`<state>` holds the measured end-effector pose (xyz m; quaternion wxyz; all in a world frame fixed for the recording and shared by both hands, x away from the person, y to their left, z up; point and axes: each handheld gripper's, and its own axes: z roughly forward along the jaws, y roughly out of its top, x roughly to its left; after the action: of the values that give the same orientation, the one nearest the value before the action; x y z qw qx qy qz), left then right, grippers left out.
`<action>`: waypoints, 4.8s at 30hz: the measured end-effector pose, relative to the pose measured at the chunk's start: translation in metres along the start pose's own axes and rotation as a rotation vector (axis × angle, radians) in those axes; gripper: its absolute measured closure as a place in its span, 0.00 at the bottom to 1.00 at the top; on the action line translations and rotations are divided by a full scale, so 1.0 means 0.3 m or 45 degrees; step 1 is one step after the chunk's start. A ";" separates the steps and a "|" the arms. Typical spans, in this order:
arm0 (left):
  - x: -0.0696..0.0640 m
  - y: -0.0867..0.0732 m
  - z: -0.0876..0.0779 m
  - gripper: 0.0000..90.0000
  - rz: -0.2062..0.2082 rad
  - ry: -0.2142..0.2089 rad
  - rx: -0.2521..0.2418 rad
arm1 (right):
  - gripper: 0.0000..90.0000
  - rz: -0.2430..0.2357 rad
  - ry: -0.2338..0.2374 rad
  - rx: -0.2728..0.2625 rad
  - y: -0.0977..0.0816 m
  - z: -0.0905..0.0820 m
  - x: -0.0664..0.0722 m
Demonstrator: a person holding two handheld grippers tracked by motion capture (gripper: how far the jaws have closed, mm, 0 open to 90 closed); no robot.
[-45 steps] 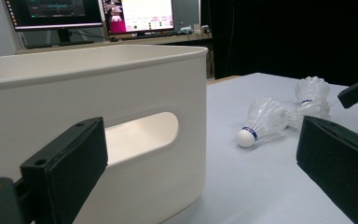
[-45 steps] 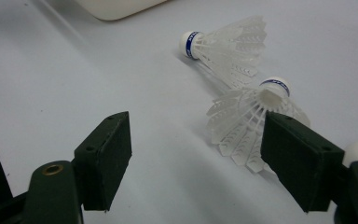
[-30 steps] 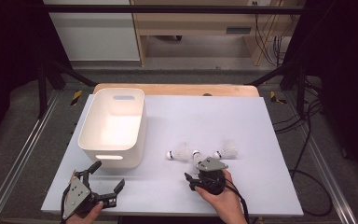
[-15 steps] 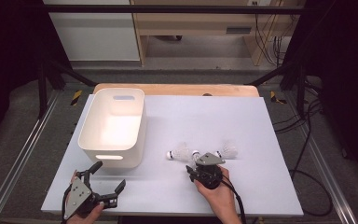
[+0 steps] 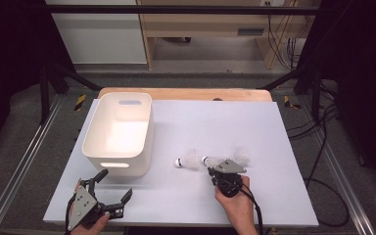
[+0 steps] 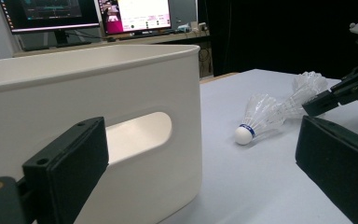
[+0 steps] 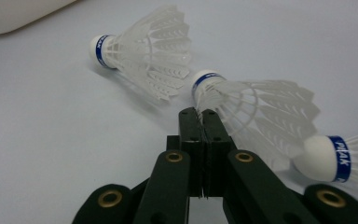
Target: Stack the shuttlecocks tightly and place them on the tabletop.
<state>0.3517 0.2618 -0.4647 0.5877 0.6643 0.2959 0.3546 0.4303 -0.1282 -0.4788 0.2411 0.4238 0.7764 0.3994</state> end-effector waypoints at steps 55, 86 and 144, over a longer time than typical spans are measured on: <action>0.000 -0.002 0.003 0.03 -0.004 -0.001 0.004 | 0.93 -0.245 0.447 0.007 0.063 0.068 -0.019; 0.004 -0.004 0.000 0.03 -0.011 0.007 0.004 | 0.61 -0.271 0.328 0.052 0.047 0.057 -0.010; 0.020 -0.009 0.001 0.02 -0.046 0.014 -0.006 | 0.07 -0.188 0.059 -0.129 0.042 -0.106 -0.151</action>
<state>0.3555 0.2668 -0.4667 0.5938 0.6555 0.3104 0.3484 0.4372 -0.1757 -0.4487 0.2732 0.3433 0.7896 0.4290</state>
